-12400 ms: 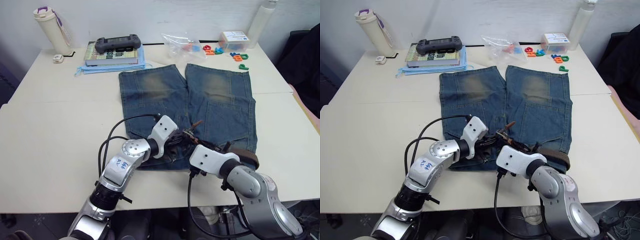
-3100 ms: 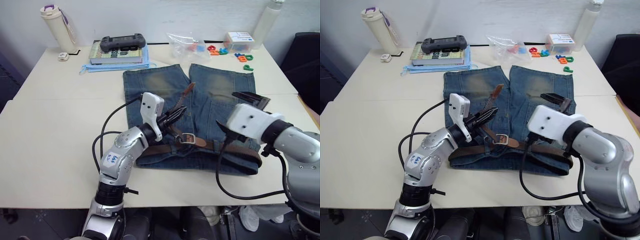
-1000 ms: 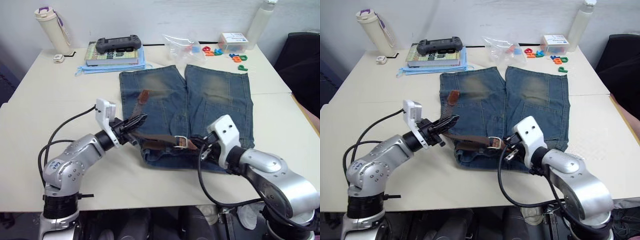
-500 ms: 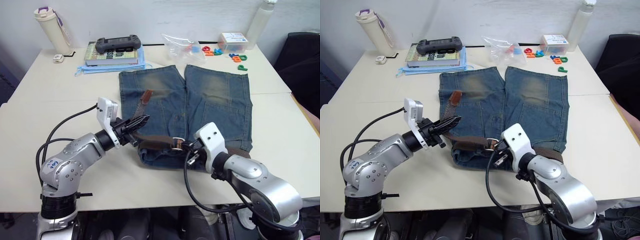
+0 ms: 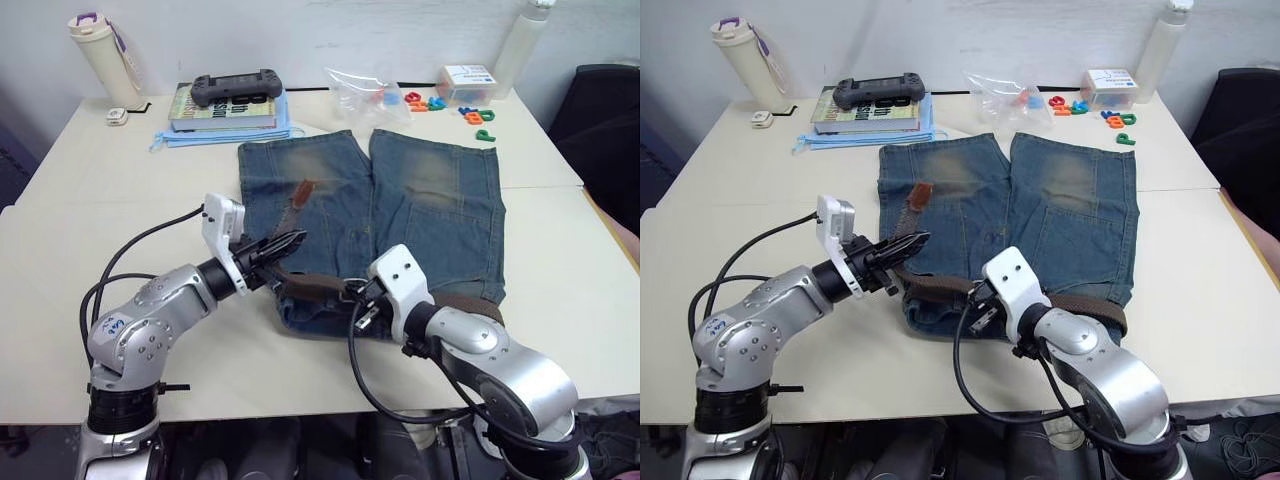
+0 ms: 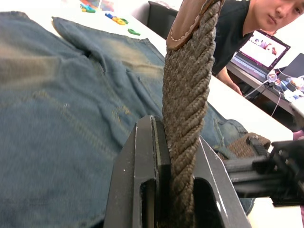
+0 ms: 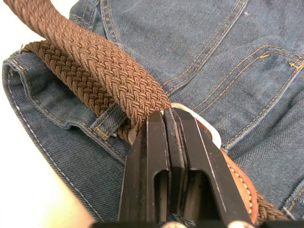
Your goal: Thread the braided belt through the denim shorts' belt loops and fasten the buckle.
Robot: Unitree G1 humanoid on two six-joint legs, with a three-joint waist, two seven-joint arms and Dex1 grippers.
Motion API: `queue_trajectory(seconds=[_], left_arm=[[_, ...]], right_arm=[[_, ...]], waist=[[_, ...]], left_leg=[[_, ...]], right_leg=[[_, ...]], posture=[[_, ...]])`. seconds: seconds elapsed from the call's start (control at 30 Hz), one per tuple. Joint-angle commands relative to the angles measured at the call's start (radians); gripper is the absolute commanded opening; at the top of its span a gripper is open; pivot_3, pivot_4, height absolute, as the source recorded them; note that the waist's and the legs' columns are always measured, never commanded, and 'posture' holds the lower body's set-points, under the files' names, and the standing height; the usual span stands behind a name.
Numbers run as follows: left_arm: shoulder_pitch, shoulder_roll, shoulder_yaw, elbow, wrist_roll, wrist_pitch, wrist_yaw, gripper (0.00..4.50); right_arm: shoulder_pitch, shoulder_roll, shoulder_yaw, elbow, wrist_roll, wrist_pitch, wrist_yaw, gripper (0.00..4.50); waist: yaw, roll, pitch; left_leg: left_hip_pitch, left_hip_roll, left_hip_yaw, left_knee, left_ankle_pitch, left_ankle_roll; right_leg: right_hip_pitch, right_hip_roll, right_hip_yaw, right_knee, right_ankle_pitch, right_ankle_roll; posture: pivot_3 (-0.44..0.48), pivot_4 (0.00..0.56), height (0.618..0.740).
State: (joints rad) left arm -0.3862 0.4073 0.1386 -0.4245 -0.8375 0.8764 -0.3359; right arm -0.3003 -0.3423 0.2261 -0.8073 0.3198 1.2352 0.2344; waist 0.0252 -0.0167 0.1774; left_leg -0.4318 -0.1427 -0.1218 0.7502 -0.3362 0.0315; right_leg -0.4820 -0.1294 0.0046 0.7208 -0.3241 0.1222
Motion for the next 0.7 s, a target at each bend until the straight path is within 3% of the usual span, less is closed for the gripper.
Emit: queue_trajectory(seconds=[0.03, 0.33, 0.53, 0.7], left_arm=[[-0.022, -0.013, -0.008, -0.033, -0.005, -0.019, -0.003, 0.00], [-0.092, -0.113, -0.112, -0.025, 0.034, -0.045, 0.018, 0.00], [-0.193, -0.171, -0.225, 0.125, 0.152, -0.107, -0.033, 0.00], [-0.270, -0.210, -0.233, 0.251, 0.177, -0.124, -0.085, 0.00]], right_arm=[[0.003, -0.009, 0.024, 0.005, -0.008, -0.007, -0.006, 0.08], [0.005, -0.040, 0.089, 0.059, -0.037, -0.007, -0.008, 0.08], [-0.005, -0.089, 0.181, 0.077, -0.074, -0.014, -0.005, 0.08], [-0.022, -0.069, 0.234, 0.077, -0.093, 0.003, -0.016, 0.08]], waist=[[-0.001, 0.000, 0.000], [0.001, 0.000, 0.000], [0.001, 0.000, 0.000], [-0.002, -0.001, 0.000]], left_leg=[[0.000, 0.000, 0.000, 0.000, 0.000, 0.000], [0.000, 0.000, 0.000, 0.000, 0.000, 0.000], [0.001, 0.000, -0.001, 0.000, 0.000, 0.000], [0.001, 0.000, -0.001, -0.001, 0.000, 0.000]], right_leg=[[0.000, 0.000, 0.000, 0.000, 0.000, 0.000], [0.001, 0.000, -0.001, -0.001, 0.000, 0.000], [0.002, 0.000, -0.001, -0.001, 0.000, 0.000], [0.002, 0.000, -0.001, -0.001, 0.000, 0.000]], posture=[[0.000, 0.150, 0.659], [0.000, 0.150, 0.659], [0.000, 0.150, 0.659], [0.000, 0.150, 0.659]])
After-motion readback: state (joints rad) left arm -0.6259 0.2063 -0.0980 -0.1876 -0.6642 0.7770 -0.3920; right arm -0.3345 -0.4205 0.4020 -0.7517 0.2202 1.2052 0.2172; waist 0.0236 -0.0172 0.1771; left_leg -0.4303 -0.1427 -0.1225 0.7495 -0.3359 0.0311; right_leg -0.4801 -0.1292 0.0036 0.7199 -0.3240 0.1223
